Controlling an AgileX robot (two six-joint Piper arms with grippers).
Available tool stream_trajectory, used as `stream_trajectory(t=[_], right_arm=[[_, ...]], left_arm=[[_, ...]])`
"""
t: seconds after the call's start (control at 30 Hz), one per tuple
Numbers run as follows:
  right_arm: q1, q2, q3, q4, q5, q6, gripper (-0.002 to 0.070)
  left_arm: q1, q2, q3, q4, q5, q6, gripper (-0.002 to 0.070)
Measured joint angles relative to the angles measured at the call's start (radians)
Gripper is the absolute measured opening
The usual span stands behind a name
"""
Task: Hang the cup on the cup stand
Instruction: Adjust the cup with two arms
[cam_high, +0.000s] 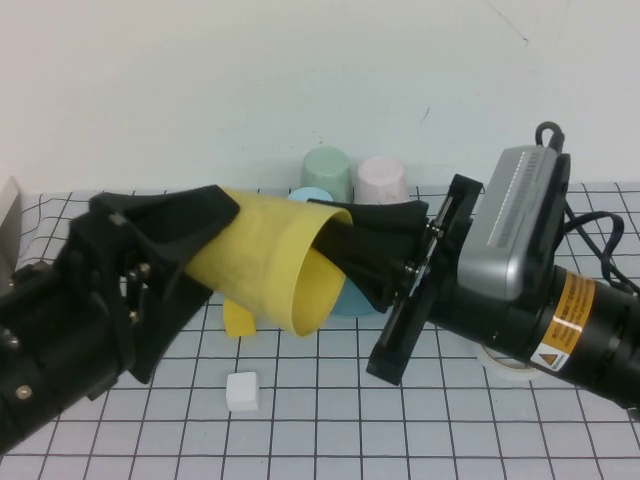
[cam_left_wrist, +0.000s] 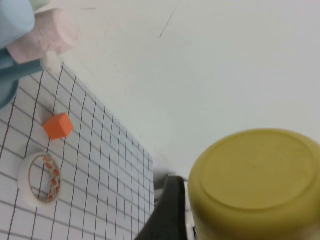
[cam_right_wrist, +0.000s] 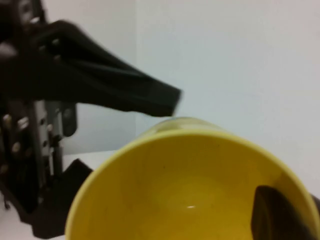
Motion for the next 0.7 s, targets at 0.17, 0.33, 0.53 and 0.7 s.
stream_trajectory(t=[0.17,0.33,0.53,0.7], right_arm=[[0.0,0.0,0.001,-0.036,0.0,-0.107,0.0016],[-0.002,0.0,0.004,-0.053,0.007,-0.224,0.0016],[-0.01,0.0,0.004,-0.081,0.038,-0.317,0.0016],[-0.01,0.0,0.004,-0.098,0.081,-0.358,0.0016]], left_arm=[[0.0,0.039,-0.003,0.0,0.045,-0.007,0.0654],[0.002,0.079,-0.007,-0.004,0.068,-0.009,0.0652],[0.005,0.113,-0.009,-0.009,0.09,0.084,0.063],[0.005,0.133,-0.009,-0.007,0.092,0.116,0.0625]])
